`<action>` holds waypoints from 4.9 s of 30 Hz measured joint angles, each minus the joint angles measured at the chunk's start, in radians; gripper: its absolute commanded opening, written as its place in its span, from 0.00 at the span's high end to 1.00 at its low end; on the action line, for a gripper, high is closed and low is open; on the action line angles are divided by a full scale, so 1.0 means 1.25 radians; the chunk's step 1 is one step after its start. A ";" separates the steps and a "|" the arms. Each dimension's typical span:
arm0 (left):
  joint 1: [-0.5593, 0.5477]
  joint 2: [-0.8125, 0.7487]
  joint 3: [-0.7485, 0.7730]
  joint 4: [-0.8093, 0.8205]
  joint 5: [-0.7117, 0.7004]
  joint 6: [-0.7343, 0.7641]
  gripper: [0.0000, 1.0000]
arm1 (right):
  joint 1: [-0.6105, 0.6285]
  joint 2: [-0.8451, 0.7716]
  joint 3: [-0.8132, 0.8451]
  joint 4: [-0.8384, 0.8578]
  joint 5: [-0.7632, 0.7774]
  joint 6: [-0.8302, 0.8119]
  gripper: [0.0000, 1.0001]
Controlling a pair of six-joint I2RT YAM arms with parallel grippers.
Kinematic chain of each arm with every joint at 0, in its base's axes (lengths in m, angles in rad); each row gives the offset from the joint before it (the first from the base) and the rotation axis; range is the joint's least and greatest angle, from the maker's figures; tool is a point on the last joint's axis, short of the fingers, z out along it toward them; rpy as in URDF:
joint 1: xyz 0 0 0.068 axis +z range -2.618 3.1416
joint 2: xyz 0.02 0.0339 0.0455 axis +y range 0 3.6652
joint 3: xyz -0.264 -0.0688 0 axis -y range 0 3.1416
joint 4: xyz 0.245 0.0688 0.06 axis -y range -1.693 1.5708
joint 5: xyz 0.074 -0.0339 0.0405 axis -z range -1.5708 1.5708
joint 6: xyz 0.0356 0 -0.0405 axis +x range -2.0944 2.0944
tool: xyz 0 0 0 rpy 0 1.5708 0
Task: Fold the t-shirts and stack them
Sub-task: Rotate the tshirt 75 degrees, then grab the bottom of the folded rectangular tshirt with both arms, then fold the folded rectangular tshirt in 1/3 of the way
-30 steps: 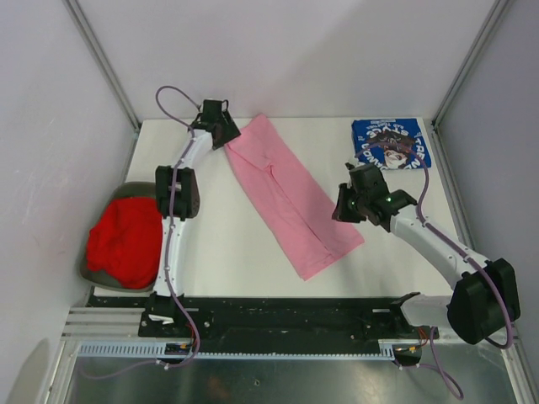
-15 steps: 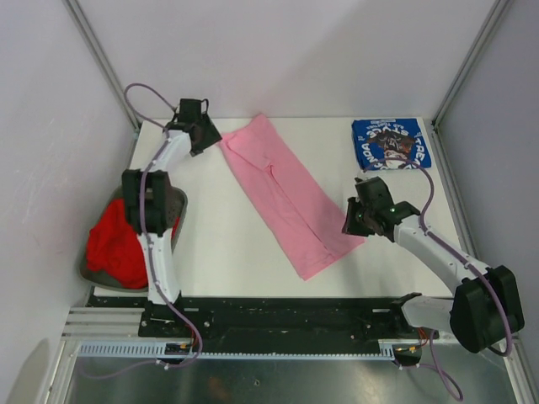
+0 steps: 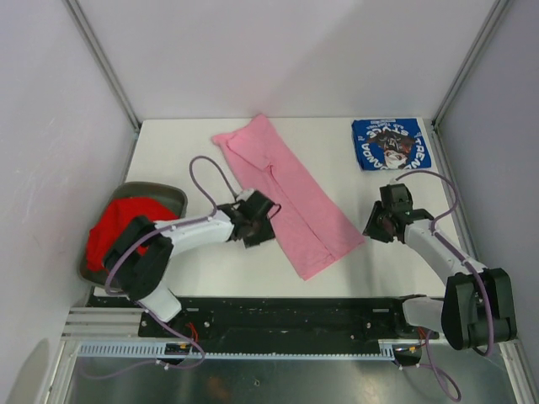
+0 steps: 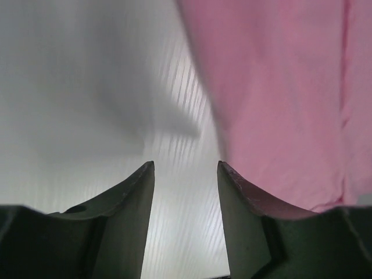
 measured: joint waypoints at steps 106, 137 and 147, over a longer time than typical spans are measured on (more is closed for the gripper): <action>-0.207 -0.474 -0.427 -0.133 0.081 -0.218 0.91 | 0.541 0.005 -0.149 0.142 -0.039 0.267 0.85; -0.022 -0.549 -0.303 -0.175 0.037 -0.106 1.00 | 0.513 0.115 0.218 -0.005 0.031 0.177 1.00; 0.183 -0.281 -0.155 -0.036 0.046 0.011 1.00 | 0.376 0.377 0.409 0.083 0.009 0.100 1.00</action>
